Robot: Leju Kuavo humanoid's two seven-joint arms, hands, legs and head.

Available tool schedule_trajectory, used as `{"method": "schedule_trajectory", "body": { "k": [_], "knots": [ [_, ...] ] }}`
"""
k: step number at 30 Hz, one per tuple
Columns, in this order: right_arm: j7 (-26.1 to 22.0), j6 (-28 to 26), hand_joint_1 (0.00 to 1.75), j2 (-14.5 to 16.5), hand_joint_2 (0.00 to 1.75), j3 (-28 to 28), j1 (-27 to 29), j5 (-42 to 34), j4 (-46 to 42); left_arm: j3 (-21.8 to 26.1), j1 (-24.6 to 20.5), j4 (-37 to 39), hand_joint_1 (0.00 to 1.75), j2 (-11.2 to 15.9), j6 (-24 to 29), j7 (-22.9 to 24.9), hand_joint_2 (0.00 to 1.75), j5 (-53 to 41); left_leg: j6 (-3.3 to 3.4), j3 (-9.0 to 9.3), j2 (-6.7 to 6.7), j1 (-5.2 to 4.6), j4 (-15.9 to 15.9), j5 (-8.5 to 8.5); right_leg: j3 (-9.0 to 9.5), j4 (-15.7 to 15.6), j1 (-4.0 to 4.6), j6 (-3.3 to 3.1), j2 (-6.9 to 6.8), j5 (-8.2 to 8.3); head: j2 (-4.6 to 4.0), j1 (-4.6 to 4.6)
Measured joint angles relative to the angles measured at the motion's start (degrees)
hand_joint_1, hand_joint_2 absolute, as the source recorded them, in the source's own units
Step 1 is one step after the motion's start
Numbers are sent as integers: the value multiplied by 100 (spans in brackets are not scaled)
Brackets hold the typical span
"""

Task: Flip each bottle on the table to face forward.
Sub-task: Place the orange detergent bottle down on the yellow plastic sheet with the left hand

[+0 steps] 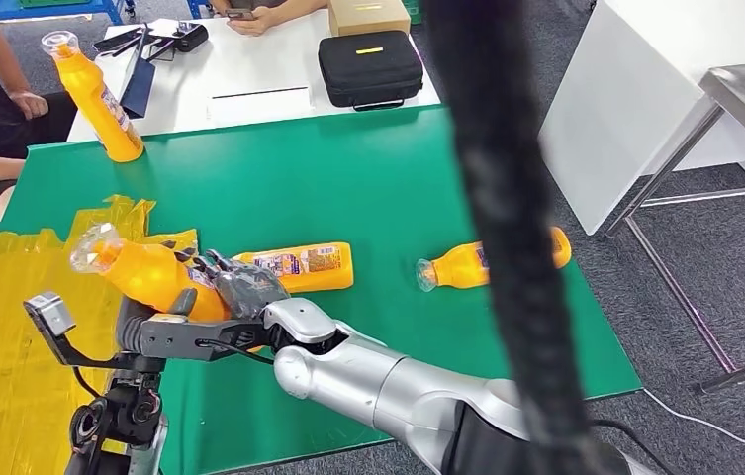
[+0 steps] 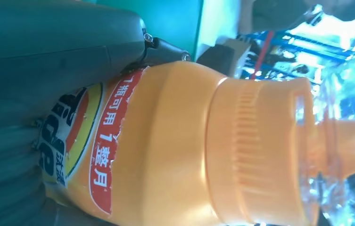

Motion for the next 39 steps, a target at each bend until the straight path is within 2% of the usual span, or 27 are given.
{"method": "schedule_trajectory", "body": {
  "k": [3,5,7,9,13,16,18,20,22,24,29,30,32,35,37,39],
  "knots": [
    [-660,-336,0,-5,0,-233,10,-250,156,78,4,-186,175,-1,173,-146,175,-44,0,-1,-1,0,0,1,0,0,0,0,-2,1,0,2],
    [-1242,-597,0,-13,0,-577,-25,-266,297,169,7,-324,175,-3,453,-323,175,-270,0,-1,-2,1,0,1,0,1,0,0,-3,1,0,1],
    [-1715,-745,0,-61,0,-1104,-97,-66,387,285,17,-467,175,-13,811,-527,175,-620,1,-1,-4,0,0,2,1,0,0,0,-3,1,0,-1],
    [-1976,-691,0,-165,0,-1765,-143,304,338,392,34,-598,175,-25,1169,-728,175,-967,2,0,-8,0,0,3,4,0,0,0,-5,1,0,1],
    [-2181,-276,0,-374,0,-3132,-149,1020,0,536,59,-777,175,-25,1740,-1029,175,-1405,3,-2,-11,-2,1,4,5,0,-1,3,-8,3,0,1],
    [-2313,-81,0,-495,0,-3862,-147,1170,-218,607,68,-878,175,-3,2219,-1257,175,-1774,4,-2,-12,-3,1,4,5,0,-2,3,-9,3,0,0],
    [-2373,19,0,-553,0,-4216,-127,1249,-339,617,71,-948,175,14,2833,-1481,175,-2306,4,-2,-11,-2,1,4,5,0,-2,3,-9,3,0,-1],
    [-2394,98,0,-602,0,-4488,-96,1315,-442,595,65,-1026,175,27,3772,-1675,175,-3172,4,-1,-10,-2,2,4,4,0,-2,3,-9,3,0,-1],
    [-2396,177,0,-643,0,-4689,-72,1357,-506,563,35,-1073,175,37,4872,-1743,175,-4445,4,-1,-11,-2,2,4,3,0,-1,3,-9,3,0,-1],
    [-2396,233,0,-673,0,-4824,-58,1377,-540,555,-15,-1081,175,40,5586,-1746,175,-5557,4,-1,-11,-2,2,4,4,0,-1,3,-9,3,0,-1],
    [-2396,278,0,-701,0,-4991,-49,1390,-570,576,-131,-1045,175,13,5817,-1780,175,-6089,4,2,-5,-2,2,4,4,0,-1,3,-7,4,0,-1],
    [-2398,307,0,-705,0,-5010,-50,1388,-570,610,-176,-1011,175,-4,5827,-1747,175,-6378,5,1,-8,-2,2,5,4,0,-1,3,-9,4,0,-1],
    [-2403,436,0,-713,0,-5028,-55,1374,-564,752,-367,-798,175,-36,5836,-1452,175,-7588,5,0,-17,-2,2,8,5,0,-1,3,-15,4,0,1],
    [-2445,870,0,-708,0,-5025,-114,1265,-483,943,-896,96,175,86,5834,-445,175,-9634,-1,-2,-21,-2,1,16,7,1,-1,3,-19,11,0,1],
    [-2503,1222,0,-697,0,-4991,-182,1088,-372,944,-1233,849,175,272,5832,197,175,-10235,-5,-2,-10,-1,1,21,4,2,-1,-3,-11,21,0,-1],
    [-2572,1421,0,-685,0,-4942,-237,959,-233,877,-1487,1529,175,453,5833,724,175,-10432,-7,-1,-1,1,1,23,1,3,0,-7,-5,25,0,-1]
  ]
}}
